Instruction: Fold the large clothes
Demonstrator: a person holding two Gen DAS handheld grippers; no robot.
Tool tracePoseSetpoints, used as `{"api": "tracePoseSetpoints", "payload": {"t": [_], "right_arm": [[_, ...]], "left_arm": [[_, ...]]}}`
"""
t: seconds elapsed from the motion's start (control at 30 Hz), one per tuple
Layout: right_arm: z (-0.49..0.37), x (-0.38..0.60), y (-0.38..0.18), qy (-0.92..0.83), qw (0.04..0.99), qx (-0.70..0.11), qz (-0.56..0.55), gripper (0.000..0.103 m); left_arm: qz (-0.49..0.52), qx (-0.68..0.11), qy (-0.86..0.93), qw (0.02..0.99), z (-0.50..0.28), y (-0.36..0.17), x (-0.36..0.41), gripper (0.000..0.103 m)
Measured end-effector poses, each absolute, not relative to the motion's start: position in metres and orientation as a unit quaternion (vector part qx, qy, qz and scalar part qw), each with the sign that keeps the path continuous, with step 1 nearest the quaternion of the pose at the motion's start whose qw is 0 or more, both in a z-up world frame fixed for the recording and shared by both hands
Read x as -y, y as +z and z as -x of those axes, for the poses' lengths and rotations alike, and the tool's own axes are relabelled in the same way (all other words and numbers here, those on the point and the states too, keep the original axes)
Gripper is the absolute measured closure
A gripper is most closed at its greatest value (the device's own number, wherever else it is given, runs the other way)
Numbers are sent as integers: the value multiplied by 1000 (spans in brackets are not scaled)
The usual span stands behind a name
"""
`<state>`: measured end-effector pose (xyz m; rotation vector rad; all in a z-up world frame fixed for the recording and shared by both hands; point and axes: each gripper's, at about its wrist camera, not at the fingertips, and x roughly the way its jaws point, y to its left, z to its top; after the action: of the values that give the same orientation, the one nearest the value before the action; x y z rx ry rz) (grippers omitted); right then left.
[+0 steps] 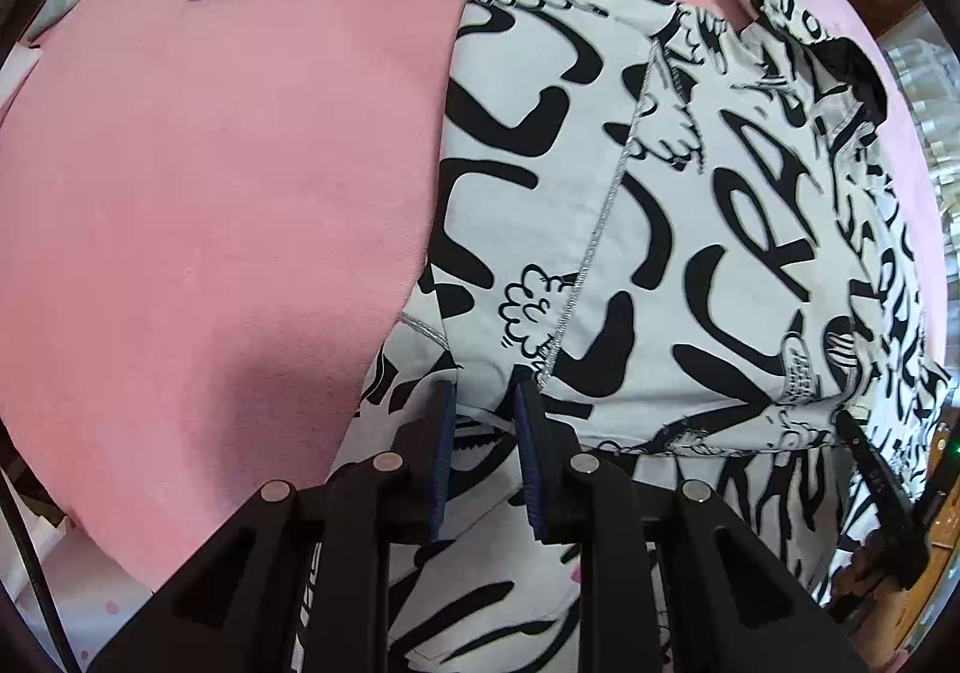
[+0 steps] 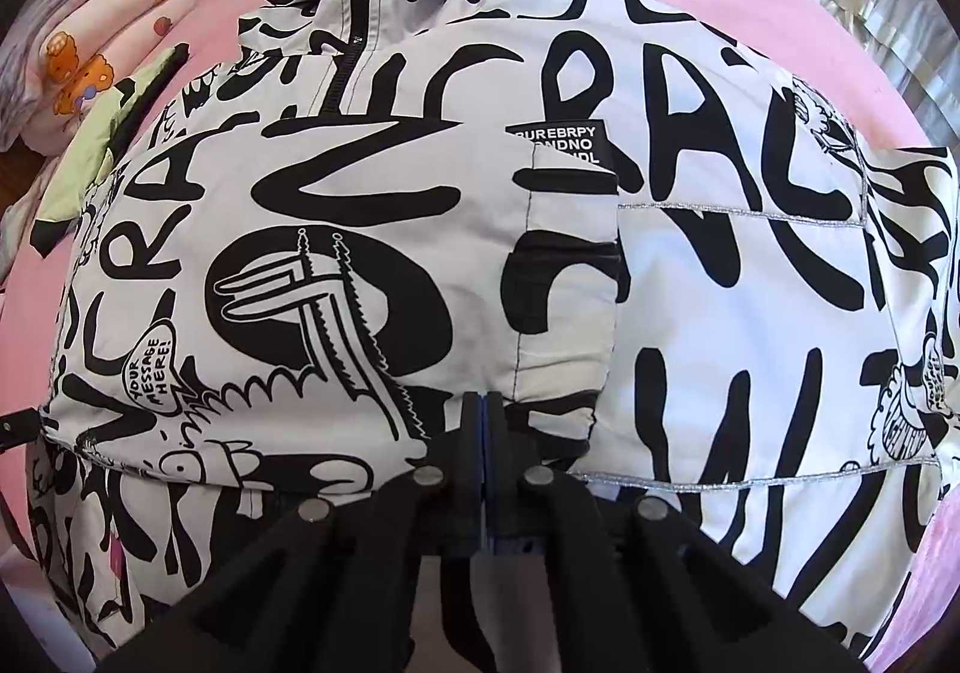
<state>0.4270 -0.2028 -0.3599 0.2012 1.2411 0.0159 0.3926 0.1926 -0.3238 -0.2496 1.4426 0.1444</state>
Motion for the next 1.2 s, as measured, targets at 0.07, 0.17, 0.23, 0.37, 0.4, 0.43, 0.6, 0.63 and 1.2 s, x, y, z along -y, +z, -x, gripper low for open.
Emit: {"api": "tracePoseSetpoints", "payload": {"t": [0.07,0.17,0.23,0.37,0.4,0.43,0.6,0.63,1.2], "right_arm": [[-425,205,-360,9,806,-583,-100,103],[-426,210,-361,9,803,-586,-106,103],[-426,212,-362,8,802,-587,-105,103],[-425,209,-362,6,801,-589,-107,103],[-426,209,-362,4,800,-589,-110,103],[-426,209,-361,0,799,-591,-114,103],[-425,209,-346,-20,801,-583,-133,103],[-425,207,-339,-20,809,-573,-130,103],[-486,87,-313,168,885,-400,-169,103]], "left_arm": [[116,-659,72,739,-394,-333,-194,84],[130,-660,79,736,-394,-344,-202,84],[133,-660,86,734,-394,-353,-207,84],[118,-663,109,731,-401,-359,-205,84],[103,-665,114,731,-403,-357,-202,84],[82,-665,117,733,-405,-353,-196,85],[-1,-627,75,775,-411,-318,-166,87],[-2,-621,61,782,-413,-312,-161,87],[17,-562,-86,822,-519,-325,-99,87]]}}
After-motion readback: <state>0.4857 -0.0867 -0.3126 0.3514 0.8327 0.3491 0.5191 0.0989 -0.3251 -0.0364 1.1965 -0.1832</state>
